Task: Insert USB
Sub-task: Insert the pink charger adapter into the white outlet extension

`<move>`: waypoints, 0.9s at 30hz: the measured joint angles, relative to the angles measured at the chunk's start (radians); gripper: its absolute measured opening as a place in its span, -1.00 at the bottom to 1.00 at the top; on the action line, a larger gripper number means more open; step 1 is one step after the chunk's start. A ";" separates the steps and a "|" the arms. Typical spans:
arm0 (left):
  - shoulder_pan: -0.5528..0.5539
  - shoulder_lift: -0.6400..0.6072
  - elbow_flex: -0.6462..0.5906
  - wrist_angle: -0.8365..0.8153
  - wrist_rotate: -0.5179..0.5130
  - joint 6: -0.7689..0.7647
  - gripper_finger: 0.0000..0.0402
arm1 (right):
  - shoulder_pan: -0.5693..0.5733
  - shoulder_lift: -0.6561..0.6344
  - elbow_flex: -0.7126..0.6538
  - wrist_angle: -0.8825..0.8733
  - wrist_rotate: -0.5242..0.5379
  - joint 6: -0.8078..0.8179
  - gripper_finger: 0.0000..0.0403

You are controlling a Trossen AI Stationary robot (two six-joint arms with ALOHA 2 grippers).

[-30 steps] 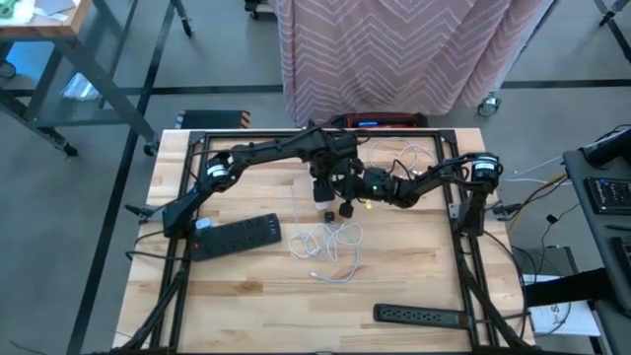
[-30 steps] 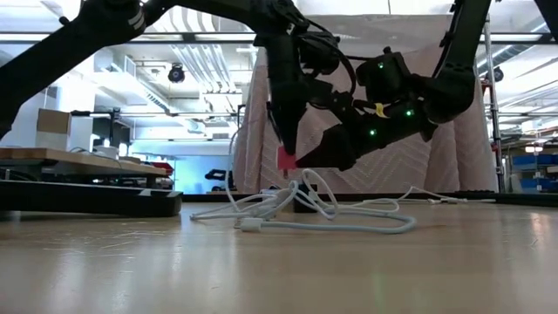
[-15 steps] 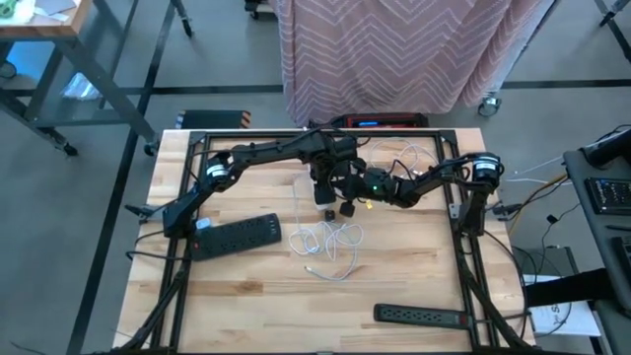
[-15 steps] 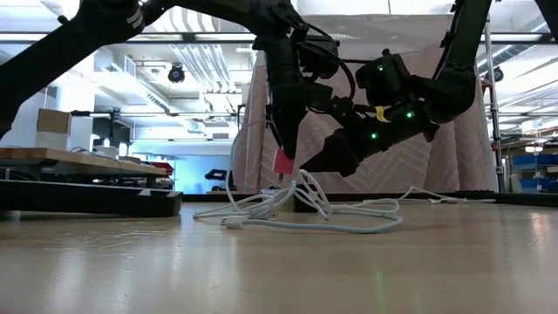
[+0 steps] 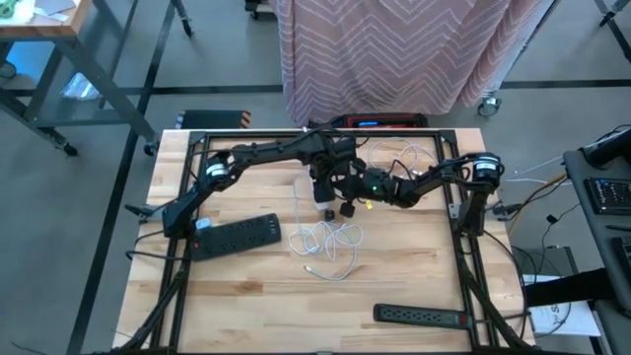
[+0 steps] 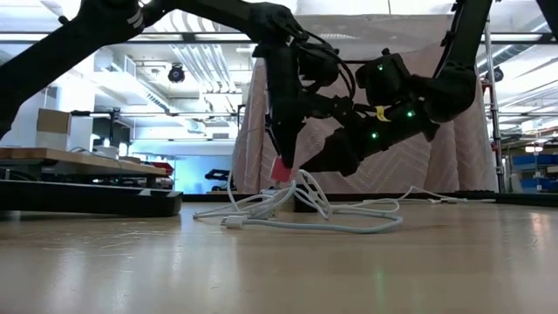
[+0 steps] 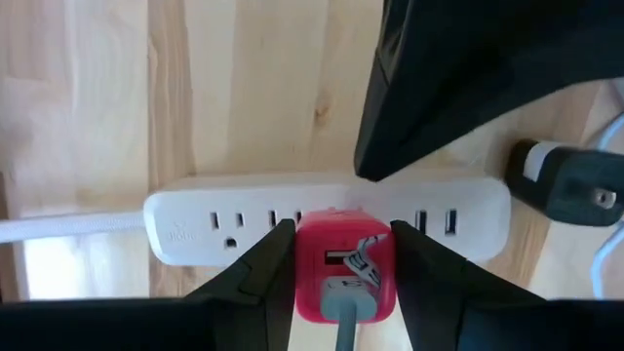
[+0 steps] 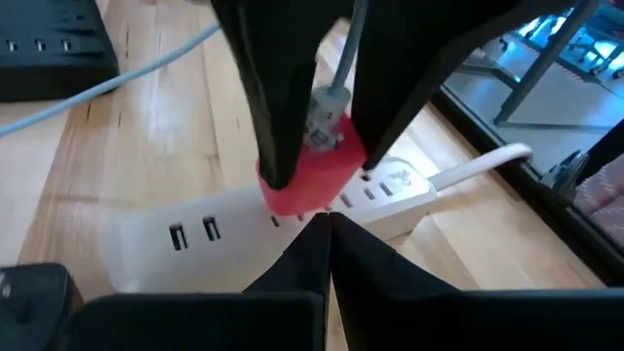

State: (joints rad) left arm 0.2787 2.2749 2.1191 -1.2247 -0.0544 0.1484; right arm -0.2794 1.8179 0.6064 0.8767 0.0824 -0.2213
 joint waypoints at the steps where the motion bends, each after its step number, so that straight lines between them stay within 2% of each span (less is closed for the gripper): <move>1: 0.000 -0.005 -0.015 0.018 0.000 0.000 -0.38 | 0.000 0.000 0.000 0.001 -0.001 0.000 -1.00; 8: 0.000 -0.024 -0.064 0.067 0.005 -0.001 -0.38 | 0.000 0.000 0.000 -0.004 -0.003 0.000 -1.00; 19: -0.002 -0.087 -0.031 0.103 0.027 -0.009 -0.38 | -0.001 0.000 0.003 -0.004 -0.002 0.002 -1.00; 23: -0.002 -0.101 -0.093 0.171 0.066 0.020 -0.38 | -0.001 0.001 -0.002 -0.025 -0.003 0.001 -1.00; 27: -0.001 -0.155 -0.208 0.306 0.096 0.026 -0.38 | -0.001 -0.009 -0.013 -0.041 0.002 -0.008 -1.00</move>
State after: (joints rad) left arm 0.2780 2.1198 1.9108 -0.9188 0.0416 0.1746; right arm -0.2802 1.8090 0.5929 0.8362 0.0841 -0.2295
